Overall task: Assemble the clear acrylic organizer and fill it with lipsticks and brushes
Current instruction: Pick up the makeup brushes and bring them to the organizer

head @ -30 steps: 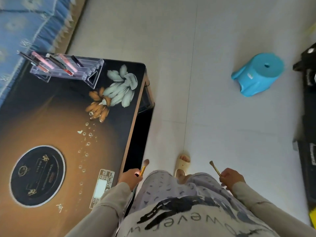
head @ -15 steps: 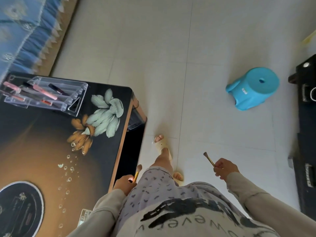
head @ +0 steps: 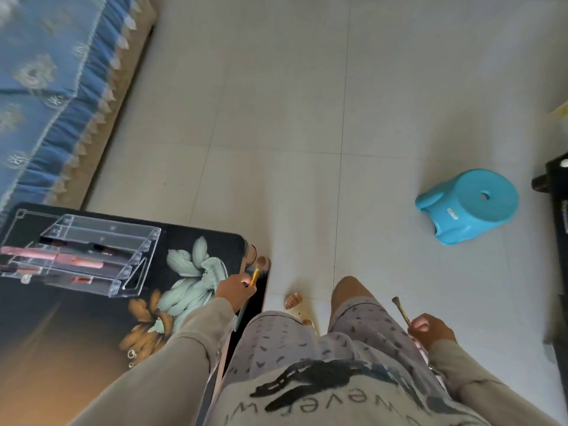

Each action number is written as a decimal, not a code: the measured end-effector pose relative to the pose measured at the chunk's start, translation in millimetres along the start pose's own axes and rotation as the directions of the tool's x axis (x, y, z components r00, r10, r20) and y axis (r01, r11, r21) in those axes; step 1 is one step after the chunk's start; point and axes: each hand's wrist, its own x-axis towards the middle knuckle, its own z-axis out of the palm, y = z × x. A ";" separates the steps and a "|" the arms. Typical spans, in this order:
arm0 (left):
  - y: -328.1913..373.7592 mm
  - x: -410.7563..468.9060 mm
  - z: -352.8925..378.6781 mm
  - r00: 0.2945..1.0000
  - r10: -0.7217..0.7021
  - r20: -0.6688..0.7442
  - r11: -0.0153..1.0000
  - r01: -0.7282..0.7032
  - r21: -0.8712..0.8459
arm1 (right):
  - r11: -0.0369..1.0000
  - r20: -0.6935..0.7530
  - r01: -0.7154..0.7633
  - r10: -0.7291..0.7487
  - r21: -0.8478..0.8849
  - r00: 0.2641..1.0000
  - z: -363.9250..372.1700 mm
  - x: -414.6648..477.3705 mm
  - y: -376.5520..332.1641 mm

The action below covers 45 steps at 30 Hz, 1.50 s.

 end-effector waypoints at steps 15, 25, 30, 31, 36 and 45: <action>74.9 58.5 -6.7 0.952 -0.300 0.053 0.916 0.303 -0.261 | 0.968 0.079 0.180 -0.168 -0.177 0.983 -131.3 136.6 -202.9; 103.5 68.3 6.5 0.863 -0.471 0.183 0.728 0.498 -0.471 | 0.883 0.194 0.390 -0.348 -0.262 0.917 -154.1 170.0 -335.8; 94.3 91.9 -24.7 0.856 -0.489 0.167 0.702 0.500 -0.507 | 0.821 0.269 0.456 -0.379 -0.344 0.885 -132.5 169.9 -393.5; 90.7 98.6 -34.1 0.855 -0.492 0.163 0.696 0.498 -0.517 | 0.810 0.277 0.461 -0.379 -0.363 0.883 -126.9 170.2 -405.8; 65.5 135.7 -97.2 0.860 -0.491 0.135 0.688 0.478 -0.546 | 0.800 0.263 0.445 -0.365 -0.402 0.893 -99.3 167.6 -462.0; 3.2 178.7 -214.5 0.839 -0.543 0.012 0.584 0.388 -0.712 | 0.674 0.307 0.497 -0.391 -0.546 0.868 -46.9 146.1 -560.2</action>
